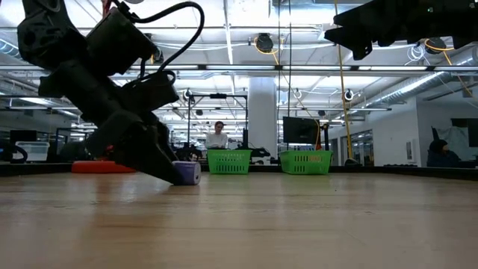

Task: Pick & Place Office items
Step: Put the purple charger adapter into the right green basket

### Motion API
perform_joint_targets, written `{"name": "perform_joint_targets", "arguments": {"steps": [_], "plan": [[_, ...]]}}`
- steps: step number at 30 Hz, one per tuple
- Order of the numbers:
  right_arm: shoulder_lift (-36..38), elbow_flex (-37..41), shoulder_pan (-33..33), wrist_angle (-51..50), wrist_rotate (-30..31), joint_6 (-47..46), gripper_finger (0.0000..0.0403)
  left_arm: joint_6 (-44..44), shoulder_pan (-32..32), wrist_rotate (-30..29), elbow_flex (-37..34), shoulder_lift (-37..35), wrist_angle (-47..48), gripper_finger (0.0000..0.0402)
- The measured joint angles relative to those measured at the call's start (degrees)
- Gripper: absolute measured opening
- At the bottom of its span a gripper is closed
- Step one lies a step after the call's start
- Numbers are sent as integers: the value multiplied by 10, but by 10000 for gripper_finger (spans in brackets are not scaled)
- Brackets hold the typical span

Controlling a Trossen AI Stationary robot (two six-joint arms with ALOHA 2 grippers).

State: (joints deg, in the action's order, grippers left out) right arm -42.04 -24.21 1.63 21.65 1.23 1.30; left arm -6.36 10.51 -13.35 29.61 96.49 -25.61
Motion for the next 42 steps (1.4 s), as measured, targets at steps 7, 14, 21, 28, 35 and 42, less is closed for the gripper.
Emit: {"name": "perform_joint_targets", "arguments": {"steps": [7, 14, 21, 28, 35, 42], "plan": [[0, 0, 0, 0, 0, 0, 210, 2, 0, 0, 0, 0, -2, 166], [-1, 0, 0, 0, 0, -2, 210, -6, 0, -1, 0, 0, -36, 136], [-52, 0, 0, 21, 0, 5, 210, -81, 0, -1, 0, -1, -152, 136], [-149, 0, 1, 108, 0, 82, 210, -188, -4, 24, 2, -1, -224, 136], [-241, 0, 33, 202, 20, 211, 211, -208, -7, 89, 56, -1, -221, 136], [-323, -14, 88, 293, 149, 360, 250, -213, -33, 177, 127, -1, -154, 137]]}}
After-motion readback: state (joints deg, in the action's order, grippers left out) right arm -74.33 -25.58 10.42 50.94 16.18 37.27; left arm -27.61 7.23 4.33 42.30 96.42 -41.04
